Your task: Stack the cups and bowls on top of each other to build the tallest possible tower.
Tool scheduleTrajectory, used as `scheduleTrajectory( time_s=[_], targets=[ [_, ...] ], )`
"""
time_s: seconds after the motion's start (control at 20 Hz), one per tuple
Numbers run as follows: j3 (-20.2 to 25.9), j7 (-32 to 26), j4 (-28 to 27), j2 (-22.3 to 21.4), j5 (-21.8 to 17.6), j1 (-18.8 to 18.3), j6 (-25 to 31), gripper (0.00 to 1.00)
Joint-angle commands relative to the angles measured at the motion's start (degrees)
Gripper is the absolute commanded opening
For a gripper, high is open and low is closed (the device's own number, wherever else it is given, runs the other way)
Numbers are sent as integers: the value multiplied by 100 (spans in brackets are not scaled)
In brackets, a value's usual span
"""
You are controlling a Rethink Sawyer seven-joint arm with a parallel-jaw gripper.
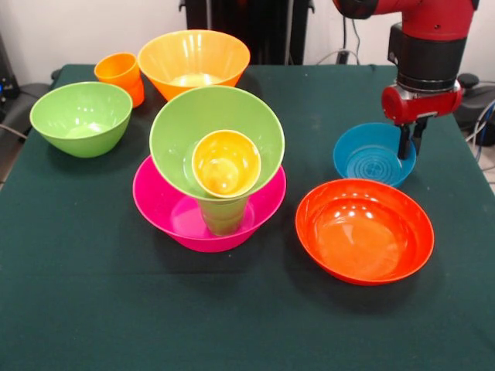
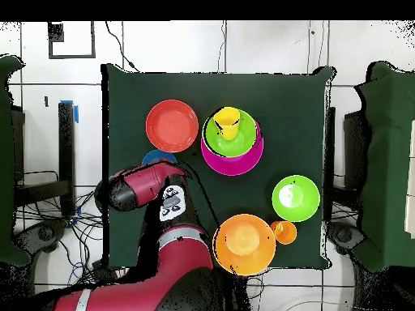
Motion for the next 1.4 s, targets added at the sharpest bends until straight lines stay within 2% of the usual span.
scheduleTrajectory(
  time_s=[0.05, 0.7, 1.0, 1.4],
  targets=[
    [-44, 917, 285, -121, 227, 197, 230, 0],
    [-369, 786, 690, -565, 399, 323, 554, 0],
    [-252, 766, 830, -798, 500, 157, 414, 0],
    [-150, 484, 722, -1126, 580, 77, 734, 0]
  ],
)
